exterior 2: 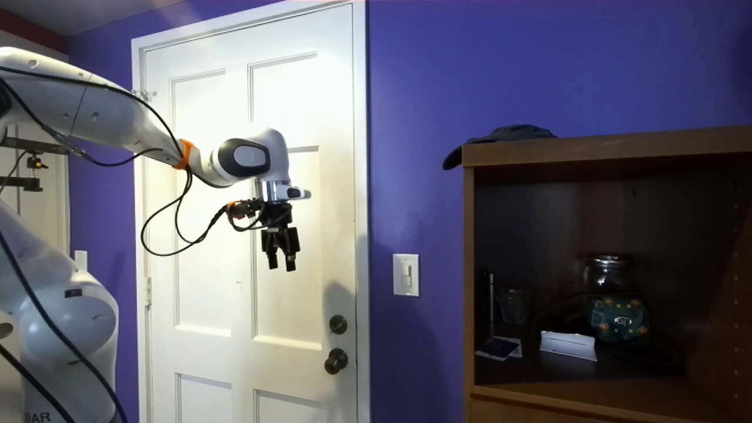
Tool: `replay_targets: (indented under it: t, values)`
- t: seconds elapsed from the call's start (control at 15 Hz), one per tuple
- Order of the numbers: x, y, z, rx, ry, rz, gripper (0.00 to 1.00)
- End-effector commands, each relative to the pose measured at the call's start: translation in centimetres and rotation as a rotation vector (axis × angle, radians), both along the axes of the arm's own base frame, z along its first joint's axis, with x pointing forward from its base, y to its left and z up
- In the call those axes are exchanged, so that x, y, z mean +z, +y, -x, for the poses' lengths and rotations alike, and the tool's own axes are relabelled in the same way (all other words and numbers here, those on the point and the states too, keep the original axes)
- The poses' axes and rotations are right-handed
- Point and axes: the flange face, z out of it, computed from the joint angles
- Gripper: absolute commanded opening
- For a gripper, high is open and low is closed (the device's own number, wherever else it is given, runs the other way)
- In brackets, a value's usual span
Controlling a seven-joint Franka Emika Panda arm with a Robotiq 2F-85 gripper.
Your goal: Pick up the black tennis hat and hang it on the hanger on the door
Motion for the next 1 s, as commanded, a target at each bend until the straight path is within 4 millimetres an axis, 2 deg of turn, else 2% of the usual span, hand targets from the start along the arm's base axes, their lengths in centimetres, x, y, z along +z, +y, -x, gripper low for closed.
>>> replay_targets:
  t: [0.0, 0.27, 0.33, 0.47, 0.87, 0.93]
  values:
    - [5.5, -3.7, 1.8, -0.046, -0.096, 0.137, 1.00]
    - [10.3, -7.2, 2.6, -0.107, -0.181, 0.196, 1.00]
    - [8.4, -6.0, 2.4, -0.091, -0.147, 0.165, 1.00]
    - [10.0, -6.9, 2.7, -0.109, -0.176, 0.170, 1.00]
    - [10.1, -7.0, 2.6, -0.111, -0.177, 0.171, 1.00]
    - [10.4, -7.9, 2.4, -0.134, -0.188, 0.194, 1.00]
